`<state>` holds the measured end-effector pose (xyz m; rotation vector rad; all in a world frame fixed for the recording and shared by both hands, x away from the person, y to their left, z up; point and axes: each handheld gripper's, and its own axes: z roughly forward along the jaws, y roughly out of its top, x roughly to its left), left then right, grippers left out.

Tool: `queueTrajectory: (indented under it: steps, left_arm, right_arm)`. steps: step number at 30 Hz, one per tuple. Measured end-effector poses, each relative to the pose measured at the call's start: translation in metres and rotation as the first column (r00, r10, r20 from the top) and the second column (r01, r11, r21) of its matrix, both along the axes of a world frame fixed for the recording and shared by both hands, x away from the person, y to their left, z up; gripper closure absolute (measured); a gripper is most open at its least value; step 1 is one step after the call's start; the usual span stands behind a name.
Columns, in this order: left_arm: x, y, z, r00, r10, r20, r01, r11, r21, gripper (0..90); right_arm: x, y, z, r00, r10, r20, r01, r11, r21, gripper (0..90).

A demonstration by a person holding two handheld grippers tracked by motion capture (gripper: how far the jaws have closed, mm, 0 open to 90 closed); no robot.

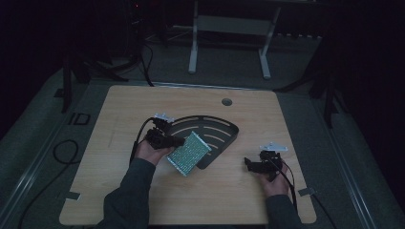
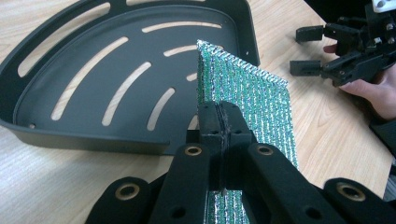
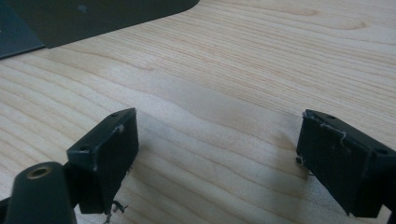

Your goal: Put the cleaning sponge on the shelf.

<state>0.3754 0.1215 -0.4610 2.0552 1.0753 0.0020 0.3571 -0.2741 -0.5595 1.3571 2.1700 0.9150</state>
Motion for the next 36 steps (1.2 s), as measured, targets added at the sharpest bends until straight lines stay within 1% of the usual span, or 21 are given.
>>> queueTrajectory:
  steps: [5,11,17,20,21,22,23,24,28,36]
  left_arm:
    - [0.006,-0.005,0.004,0.9998,-0.005,0.019,0.005,1.0000,-0.004,89.9]
    - [0.011,-0.009,0.005,0.9994,0.009,0.033,-0.009,0.9998,-0.015,89.9]
    - [0.015,-0.011,0.004,0.9991,0.015,0.041,-0.015,0.9998,-0.012,89.9]
    - [0.017,-0.014,0.005,0.9984,0.016,0.054,-0.015,0.9998,-0.016,89.8]
    - [0.018,-0.015,0.005,0.9976,0.016,0.068,-0.015,0.9998,-0.015,89.8]
    - [0.018,-0.016,0.005,0.9974,0.014,0.071,-0.013,0.9998,-0.015,89.8]
    - [0.019,-0.017,0.005,0.9967,0.016,0.079,-0.015,0.9997,-0.022,89.9]
    - [0.019,-0.017,0.005,0.9965,0.017,0.082,-0.016,0.9997,-0.019,89.8]
    - [0.022,-0.020,0.002,0.9961,0.030,0.083,-0.028,0.9992,-0.029,89.8]
    - [0.028,-0.024,-0.003,0.9941,0.044,0.100,-0.041,0.9988,-0.025,89.8]
  right_arm:
    - [0.000,0.000,0.000,1.0000,-0.001,-0.001,0.001,1.0000,0.002,12.2]
    - [0.000,0.000,0.000,1.0000,-0.001,-0.001,0.001,1.0000,0.001,12.2]
    - [0.000,0.000,0.000,1.0000,-0.001,-0.001,0.001,1.0000,0.002,12.2]
    - [0.000,0.000,0.000,1.0000,-0.001,-0.001,0.001,1.0000,0.002,12.2]
    - [0.000,0.000,0.000,1.0000,-0.001,-0.001,0.001,1.0000,0.001,12.2]
    - [0.000,0.000,0.000,1.0000,-0.001,-0.001,0.001,1.0000,0.002,12.2]
    - [0.000,0.000,0.000,1.0000,-0.001,-0.002,0.001,1.0000,0.002,12.2]
    - [0.000,0.000,0.000,1.0000,-0.001,-0.001,0.001,1.0000,0.002,12.2]
    - [0.000,0.000,0.000,1.0000,-0.001,-0.002,0.001,1.0000,0.002,12.2]
    - [0.000,0.000,0.000,1.0000,-0.001,-0.001,0.001,1.0000,0.002,12.2]
